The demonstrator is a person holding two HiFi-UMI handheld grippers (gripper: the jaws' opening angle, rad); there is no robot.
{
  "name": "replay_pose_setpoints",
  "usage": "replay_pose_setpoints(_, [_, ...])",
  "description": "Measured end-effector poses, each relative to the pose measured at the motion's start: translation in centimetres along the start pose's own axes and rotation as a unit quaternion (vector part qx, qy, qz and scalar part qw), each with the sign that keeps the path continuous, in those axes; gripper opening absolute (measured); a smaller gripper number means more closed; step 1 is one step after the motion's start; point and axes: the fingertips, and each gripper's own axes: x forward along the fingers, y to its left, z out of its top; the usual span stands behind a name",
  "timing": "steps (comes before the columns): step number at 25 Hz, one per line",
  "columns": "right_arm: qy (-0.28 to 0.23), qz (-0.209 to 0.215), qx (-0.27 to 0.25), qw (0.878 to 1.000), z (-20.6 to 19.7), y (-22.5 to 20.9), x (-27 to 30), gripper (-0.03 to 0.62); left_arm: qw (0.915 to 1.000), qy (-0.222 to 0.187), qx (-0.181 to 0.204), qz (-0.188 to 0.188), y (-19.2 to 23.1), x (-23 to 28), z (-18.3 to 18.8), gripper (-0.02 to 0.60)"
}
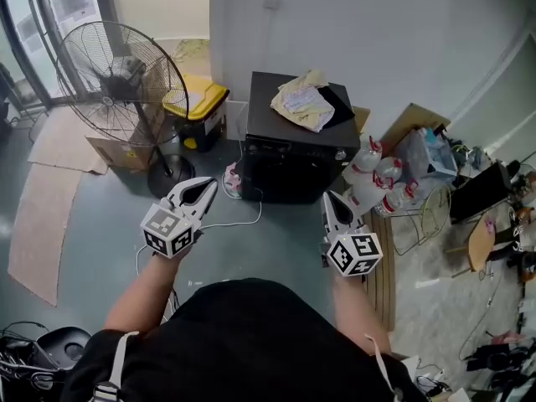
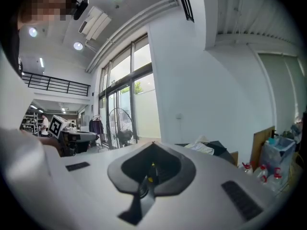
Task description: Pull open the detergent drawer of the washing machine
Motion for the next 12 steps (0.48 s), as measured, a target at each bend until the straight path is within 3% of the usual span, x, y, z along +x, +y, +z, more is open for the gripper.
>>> replay_pose_setpoints(5, [0.001,-0.013,0.014,1.000,0.0,0.9,2.0,0.000,0.9999,0.002,-0.006,-0.011,2.7,-0.3,-0.4,0.015])
replay_pose_setpoints(12, [0.023,-0.022,-0.013,0.999,-1.1,2.4,4.0,0.000,0.9996,0.009,-0.021,-0.017,5.4,-0.7,-2.0,0.015])
